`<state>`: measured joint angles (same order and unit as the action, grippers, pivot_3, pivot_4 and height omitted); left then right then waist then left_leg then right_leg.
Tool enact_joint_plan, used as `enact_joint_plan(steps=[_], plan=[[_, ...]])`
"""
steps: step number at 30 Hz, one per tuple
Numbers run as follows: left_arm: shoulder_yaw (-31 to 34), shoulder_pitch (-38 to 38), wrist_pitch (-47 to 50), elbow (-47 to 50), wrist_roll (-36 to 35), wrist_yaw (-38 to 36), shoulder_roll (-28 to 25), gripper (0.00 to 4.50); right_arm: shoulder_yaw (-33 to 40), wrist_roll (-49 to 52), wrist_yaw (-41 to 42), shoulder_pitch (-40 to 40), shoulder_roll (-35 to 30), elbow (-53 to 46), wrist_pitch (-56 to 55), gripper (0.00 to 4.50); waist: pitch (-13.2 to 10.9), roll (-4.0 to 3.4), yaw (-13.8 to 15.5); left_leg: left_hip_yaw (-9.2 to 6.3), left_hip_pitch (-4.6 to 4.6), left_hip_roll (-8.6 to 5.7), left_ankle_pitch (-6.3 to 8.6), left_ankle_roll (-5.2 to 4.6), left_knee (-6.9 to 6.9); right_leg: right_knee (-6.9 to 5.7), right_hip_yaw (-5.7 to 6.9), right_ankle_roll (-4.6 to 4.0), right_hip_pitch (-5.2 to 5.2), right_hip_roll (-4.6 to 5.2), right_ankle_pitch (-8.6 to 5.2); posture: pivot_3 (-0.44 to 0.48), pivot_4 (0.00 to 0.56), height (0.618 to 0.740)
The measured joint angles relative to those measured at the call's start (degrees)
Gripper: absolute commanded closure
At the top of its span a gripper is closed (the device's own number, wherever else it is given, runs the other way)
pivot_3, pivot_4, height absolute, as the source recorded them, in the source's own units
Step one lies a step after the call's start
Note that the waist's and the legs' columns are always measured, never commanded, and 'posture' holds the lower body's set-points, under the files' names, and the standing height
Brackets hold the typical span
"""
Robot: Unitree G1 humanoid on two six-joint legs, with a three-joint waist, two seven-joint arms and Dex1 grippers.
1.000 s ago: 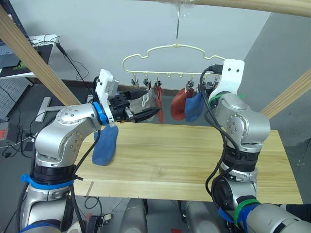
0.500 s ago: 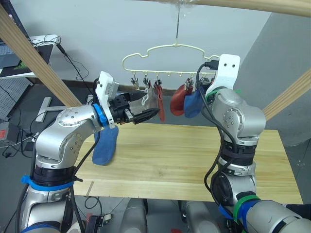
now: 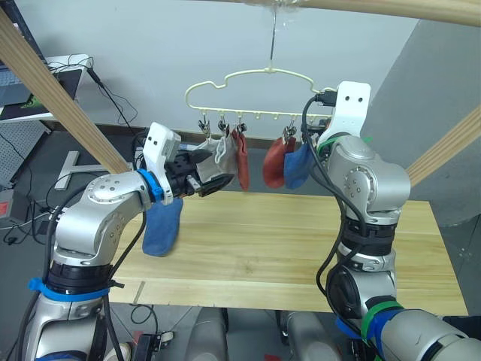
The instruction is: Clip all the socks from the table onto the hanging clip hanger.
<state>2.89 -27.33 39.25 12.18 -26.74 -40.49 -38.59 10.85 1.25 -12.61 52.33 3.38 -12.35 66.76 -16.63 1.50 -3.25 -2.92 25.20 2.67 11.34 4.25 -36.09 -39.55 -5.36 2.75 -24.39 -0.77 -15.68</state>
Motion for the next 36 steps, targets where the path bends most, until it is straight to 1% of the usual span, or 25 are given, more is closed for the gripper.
enact_joint_plan(steps=[3,7,9,14,19,27,29,32,35,36], plan=[[-0.4,1.5,-1.2,-4.5,3.9,2.3,0.0,0.26,0.0,0.0,-0.1,0.0,0.1,-0.1,0.2,4.48,0.0,0.00,0.0,0.00,0.00,0.00,0.00,0.00,0.00,0.00,0.00,0.00,0.00,0.00,0.00,0.007,0.248,0.740],[-1.2,4.0,-3.6,-14.5,10.8,6.4,-0.4,0.26,0.0,0.0,-0.1,0.0,0.1,-0.5,0.5,4.48,0.0,0.00,0.0,0.01,-0.02,0.01,0.00,0.00,0.02,0.01,-0.01,0.00,-0.01,-0.01,0.00,0.007,0.248,0.740],[-1.2,4.6,-5.1,-19.0,12.7,7.6,0.0,0.26,0.1,0.0,-0.1,0.0,0.1,-0.6,1.0,4.48,0.0,0.00,0.0,0.02,-0.02,0.01,0.00,0.00,0.02,0.01,-0.01,0.00,-0.01,0.00,0.00,0.003,0.250,0.740],[-1.4,4.7,-9.7,-25.6,15.8,8.1,0.7,0.26,0.1,0.0,-0.2,0.0,0.1,-0.9,1.7,4.48,0.0,0.00,0.2,0.02,-0.01,0.00,0.00,0.00,0.02,0.01,-0.01,0.00,0.00,0.02,0.00,-0.015,0.250,0.740],[-1.5,2.7,-13.4,-33.8,18.7,9.5,2.5,0.26,0.2,0.0,-0.2,-0.1,0.0,-1.9,2.7,4.48,0.0,0.00,0.0,0.02,-0.02,0.01,0.00,0.00,0.01,-0.01,0.00,0.00,-0.01,0.01,0.00,-0.030,0.251,0.740],[-1.3,-4.1,-16.1,-47.9,21.3,11.2,5.0,0.26,0.3,-0.4,-0.3,-0.2,-0.2,-3.6,4.2,4.48,0.0,0.01,0.0,0.02,-0.02,0.00,0.00,0.00,0.02,-0.01,-0.01,0.00,0.00,0.01,0.00,-0.045,0.253,0.740],[-1.4,-5.7,-15.8,-50.1,21.6,11.0,5.1,0.26,0.3,-0.4,-0.3,-0.2,-0.2,-3.8,4.6,4.48,0.0,0.03,0.0,0.02,-0.03,0.00,0.00,0.00,0.01,-0.04,0.00,0.00,0.00,0.00,0.00,-0.048,0.253,0.740],[-1.6,-6.2,-15.6,-51.0,22.2,10.3,5.1,0.26,0.3,-0.5,-0.3,-0.2,-0.2,-4.3,5.1,4.48,0.1,0.01,-0.1,0.06,-0.12,0.00,0.00,0.00,0.01,-0.16,-0.06,0.00,0.01,0.01,0.00,-0.050,0.253,0.740],[-2.1,-5.8,-14.9,-50.7,22.6,9.6,5.2,0.84,0.3,-0.5,-0.3,-0.2,-0.2,-4.8,5.5,4.50,0.1,0.00,-0.2,0.10,-0.25,0.00,0.00,-0.01,0.01,-0.26,-0.12,0.01,0.06,0.00,-0.01,-0.051,0.253,0.740],[-2.2,-5.5,-14.9,-50.4,22.6,9.5,5.3,1.12,0.3,-0.5,-0.3,-0.2,-0.2,-4.9,5.6,4.50,0.1,0.01,-0.3,0.11,-0.28,-0.01,-0.01,-0.01,0.01,-0.28,-0.13,0.01,0.08,0.00,-0.01,-0.051,0.253,0.740]])
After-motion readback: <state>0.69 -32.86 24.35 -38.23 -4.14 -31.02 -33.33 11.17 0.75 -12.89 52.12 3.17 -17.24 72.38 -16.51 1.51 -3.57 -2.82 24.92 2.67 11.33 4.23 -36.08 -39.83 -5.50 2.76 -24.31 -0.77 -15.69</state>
